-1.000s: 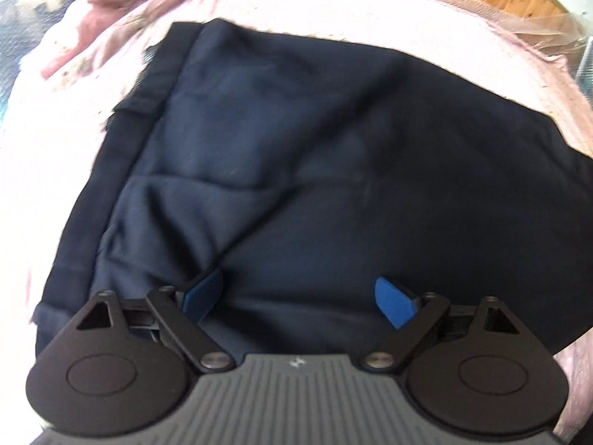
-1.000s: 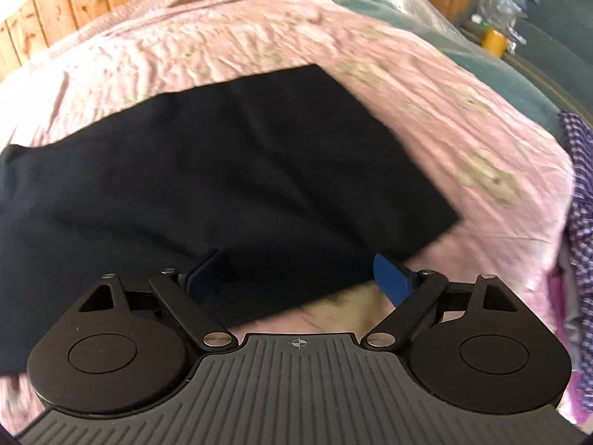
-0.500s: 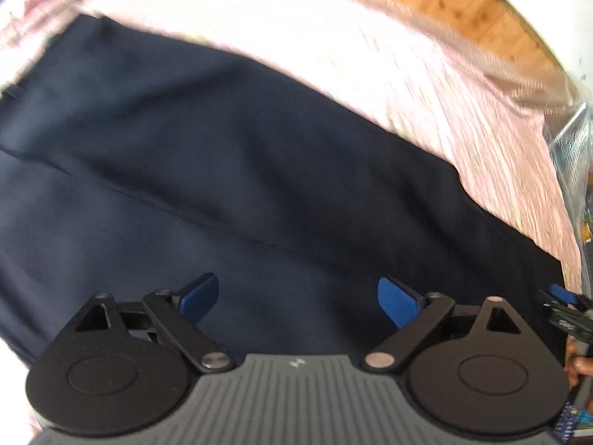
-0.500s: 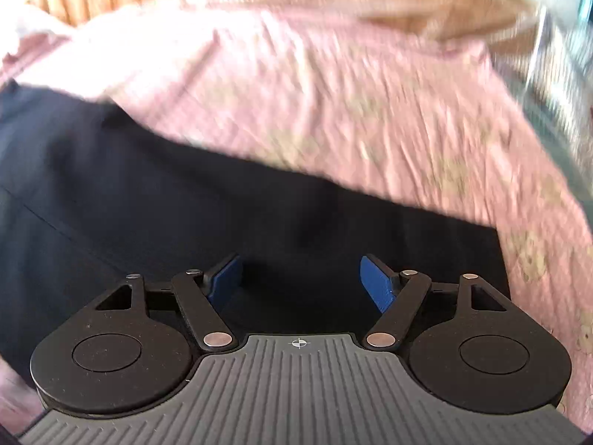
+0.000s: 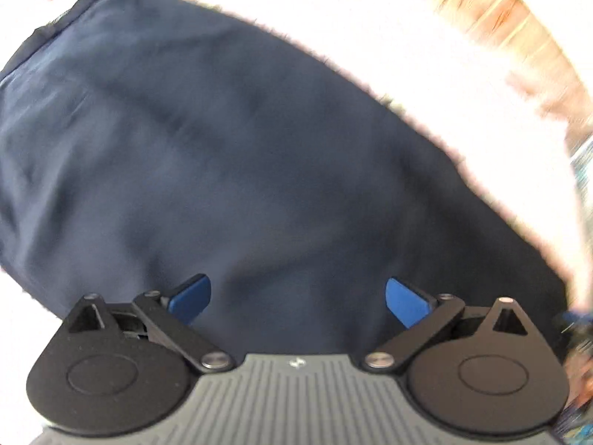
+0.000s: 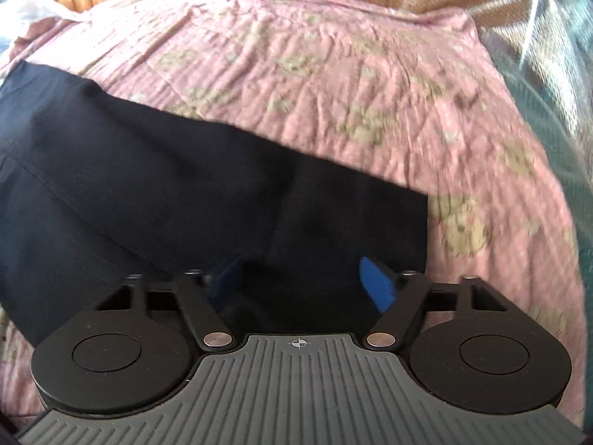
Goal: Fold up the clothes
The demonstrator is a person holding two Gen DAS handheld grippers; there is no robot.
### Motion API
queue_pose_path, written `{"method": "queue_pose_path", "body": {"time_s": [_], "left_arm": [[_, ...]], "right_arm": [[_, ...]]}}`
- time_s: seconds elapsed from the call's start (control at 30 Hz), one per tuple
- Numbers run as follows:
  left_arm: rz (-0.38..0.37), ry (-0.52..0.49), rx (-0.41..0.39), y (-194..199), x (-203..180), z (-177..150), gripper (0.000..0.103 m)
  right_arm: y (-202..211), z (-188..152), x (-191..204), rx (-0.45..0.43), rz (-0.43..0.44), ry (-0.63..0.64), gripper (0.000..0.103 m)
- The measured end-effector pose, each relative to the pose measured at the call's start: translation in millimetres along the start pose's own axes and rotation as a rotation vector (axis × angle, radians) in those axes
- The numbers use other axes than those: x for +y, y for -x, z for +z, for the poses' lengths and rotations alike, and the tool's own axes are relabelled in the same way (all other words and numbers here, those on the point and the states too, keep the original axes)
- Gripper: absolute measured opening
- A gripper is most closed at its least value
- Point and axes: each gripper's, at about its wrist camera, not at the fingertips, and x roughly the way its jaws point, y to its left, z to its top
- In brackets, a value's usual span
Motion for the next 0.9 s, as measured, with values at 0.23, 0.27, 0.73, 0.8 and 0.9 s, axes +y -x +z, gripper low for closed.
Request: {"method": "queue_pose_path", "body": {"time_s": [0.23,0.27,0.73,0.8,0.9], "left_arm": [[-0.062,-0.128,0.082,-43.8,-71.8,-5.8,0.103],[-0.052,-0.139,0.095,-49.5,-74.4,-11.1,0.103],[0.046,-0.276,0.038,2.2,-42.3,-59.1,0.103],[0.073,-0.247,0.054,5.1,-41.3,-57.4,0.103],[0.012,-0.202,0.056,21.1,-44.8,-63.1,0.103]], "right_arm": [[20.9,23.4,33.8,-0.06,0.134,0.021,0.069],[18.6,23.2,39.5,-0.052,0.142,0.029,0.069],[37.9,-49.2,36.6,0.005,0.08,0.018,0.075],[56.8,-59.1,22.4,-0.016,0.048,-0.104,0.074],[73.9,-86.4,-4.6,-0.016,-0.007,-0.341,0.074]]}}
